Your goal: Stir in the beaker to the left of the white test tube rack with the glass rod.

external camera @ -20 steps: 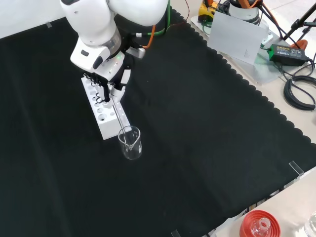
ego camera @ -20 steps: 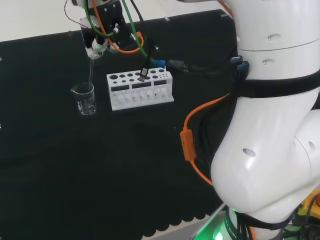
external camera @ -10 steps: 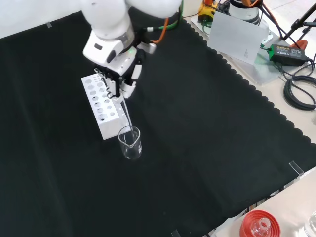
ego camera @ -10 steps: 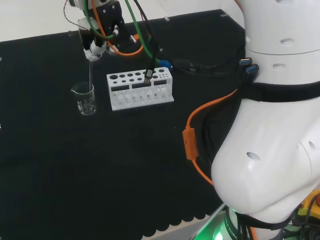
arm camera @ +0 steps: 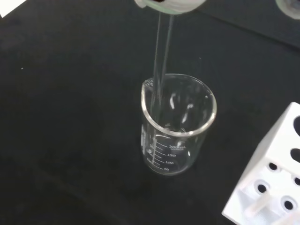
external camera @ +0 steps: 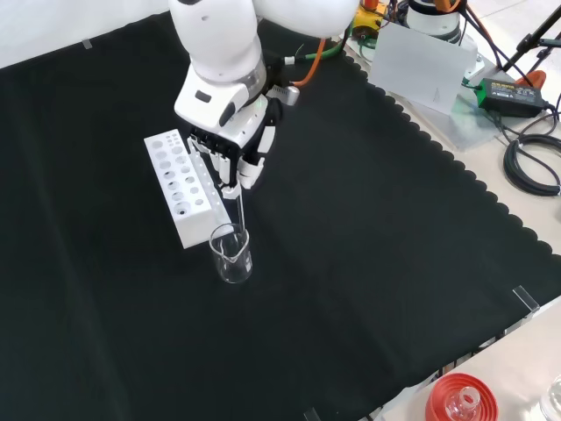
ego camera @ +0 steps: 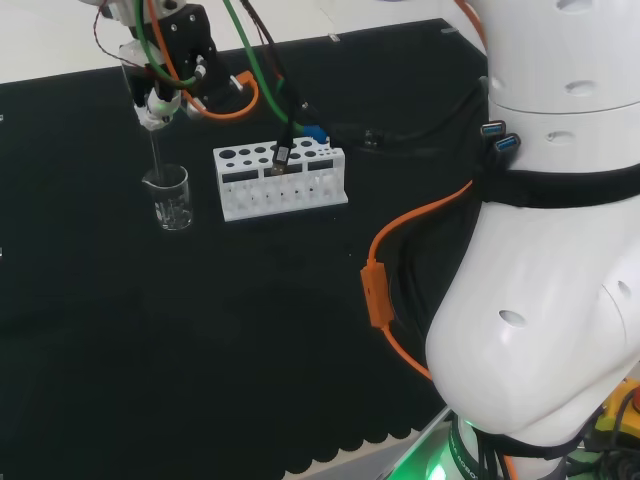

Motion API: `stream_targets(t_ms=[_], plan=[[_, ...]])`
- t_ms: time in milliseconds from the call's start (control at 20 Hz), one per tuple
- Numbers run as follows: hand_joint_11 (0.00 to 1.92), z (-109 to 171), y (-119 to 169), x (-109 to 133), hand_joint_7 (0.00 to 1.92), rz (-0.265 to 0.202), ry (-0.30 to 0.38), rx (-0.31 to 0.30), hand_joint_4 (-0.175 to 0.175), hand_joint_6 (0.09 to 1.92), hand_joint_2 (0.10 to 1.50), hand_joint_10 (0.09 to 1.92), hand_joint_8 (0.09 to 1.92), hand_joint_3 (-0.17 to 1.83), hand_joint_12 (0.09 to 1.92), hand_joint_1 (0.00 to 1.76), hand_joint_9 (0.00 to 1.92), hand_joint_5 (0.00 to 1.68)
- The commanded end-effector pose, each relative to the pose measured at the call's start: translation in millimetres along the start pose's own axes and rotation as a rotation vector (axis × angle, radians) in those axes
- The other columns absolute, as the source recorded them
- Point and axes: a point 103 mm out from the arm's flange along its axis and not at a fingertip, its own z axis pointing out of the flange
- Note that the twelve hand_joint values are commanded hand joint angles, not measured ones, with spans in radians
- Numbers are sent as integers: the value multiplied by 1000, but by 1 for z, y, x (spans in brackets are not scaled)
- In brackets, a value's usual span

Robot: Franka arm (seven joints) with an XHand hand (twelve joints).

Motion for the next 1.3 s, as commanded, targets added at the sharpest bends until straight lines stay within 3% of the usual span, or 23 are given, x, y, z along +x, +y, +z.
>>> stream_targets(t_ms=[50, 300, 450, 600, 1300], plan=[[1671, 1, 20, 9, 1479, -14, -13, 16, -175, 144, 1042, 101, 406, -175, 609, 1327, 1905, 1348], [1671, 0, 24, 5, 1479, -2, -16, 24, -175, 144, 1042, 100, 406, -175, 610, 1327, 1906, 1347], [1670, -2, 32, -16, 1479, -2, 26, 36, -175, 144, 1042, 100, 406, -175, 611, 1327, 1906, 1347], [1670, -1, 33, -34, 1479, 17, 9, 24, -175, 145, 1043, 100, 406, -175, 611, 1327, 1906, 1347], [1669, 1, 11, -45, 1479, 48, 12, 4, -175, 147, 1043, 98, 405, -175, 613, 1327, 1907, 1345]])
